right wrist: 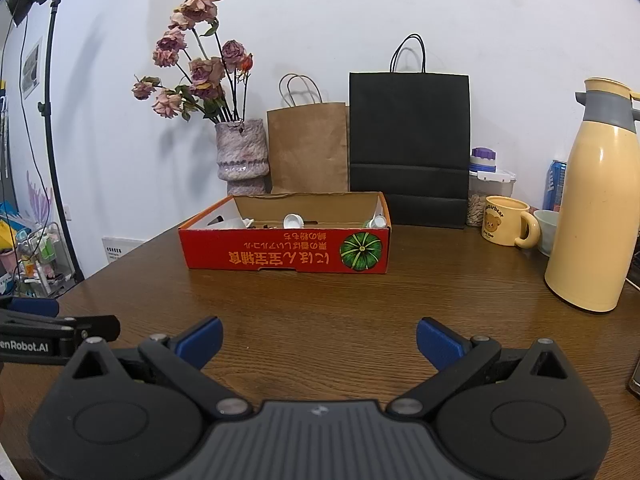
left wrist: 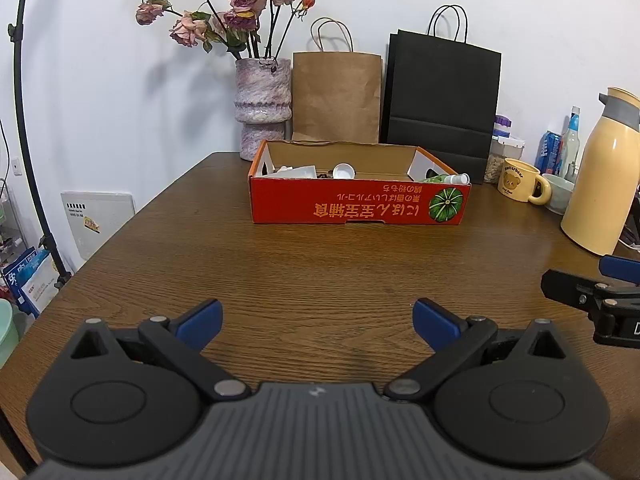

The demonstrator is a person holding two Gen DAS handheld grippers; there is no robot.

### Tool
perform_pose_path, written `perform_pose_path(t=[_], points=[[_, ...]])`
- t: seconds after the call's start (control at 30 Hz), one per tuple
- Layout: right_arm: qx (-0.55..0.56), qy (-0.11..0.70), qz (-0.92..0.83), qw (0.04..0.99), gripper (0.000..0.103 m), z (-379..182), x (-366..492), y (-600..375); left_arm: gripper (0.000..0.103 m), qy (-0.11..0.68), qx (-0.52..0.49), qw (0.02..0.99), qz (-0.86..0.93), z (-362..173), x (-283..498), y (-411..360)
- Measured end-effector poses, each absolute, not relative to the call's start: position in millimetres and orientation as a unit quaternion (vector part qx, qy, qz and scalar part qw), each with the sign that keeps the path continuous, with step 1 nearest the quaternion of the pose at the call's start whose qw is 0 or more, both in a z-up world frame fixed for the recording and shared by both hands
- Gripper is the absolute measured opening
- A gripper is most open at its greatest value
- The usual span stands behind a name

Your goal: Organize rigid objects

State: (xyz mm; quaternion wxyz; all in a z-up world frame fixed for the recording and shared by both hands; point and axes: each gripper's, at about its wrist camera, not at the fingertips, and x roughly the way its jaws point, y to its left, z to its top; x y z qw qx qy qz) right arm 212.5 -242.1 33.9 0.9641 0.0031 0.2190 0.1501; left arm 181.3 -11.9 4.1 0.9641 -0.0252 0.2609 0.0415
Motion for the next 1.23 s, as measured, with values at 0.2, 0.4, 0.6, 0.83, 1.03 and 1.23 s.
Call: perform_pose_path(t=[0.2,0.4,0.6,0.83,1.03,1.23], points=[[0.003,0.219,0.150,0.964,0.103,33.9,212.8,-242.1,0.103,0.261,-0.025,0.964,0.042,4.2,181.0,-12.0],[0.003,0.219,0.150,0.964,0.103,33.7,212.4,-242.0,0.103,0.260,-0.025,0.964,0.041,4.4,180.7,-11.8],[0.003,0.219,0.150,0.964,0.103,33.6,212.2,-241.8,0.103,0.261,-0.025,0.964,0.042,4.7,180.8,-12.1],[0.003,0.219,0.150,0.964,0.103,33.5,212.4,-241.5,0.103,0.261,-0.025,0.964,0.043,5.2,181.2,-13.0],[0.003,0.220,0.149,0.964,0.103,33.5,212.4,-241.3,0.103,0.263,-0.021,0.964,0.042,5.0,182.5,-13.7],[0.003,0.221,0.149,0.964,0.103,32.6,212.1,-238.8,0.103,0.263,-0.023,0.964,0.041,3.5,182.7,-12.5]])
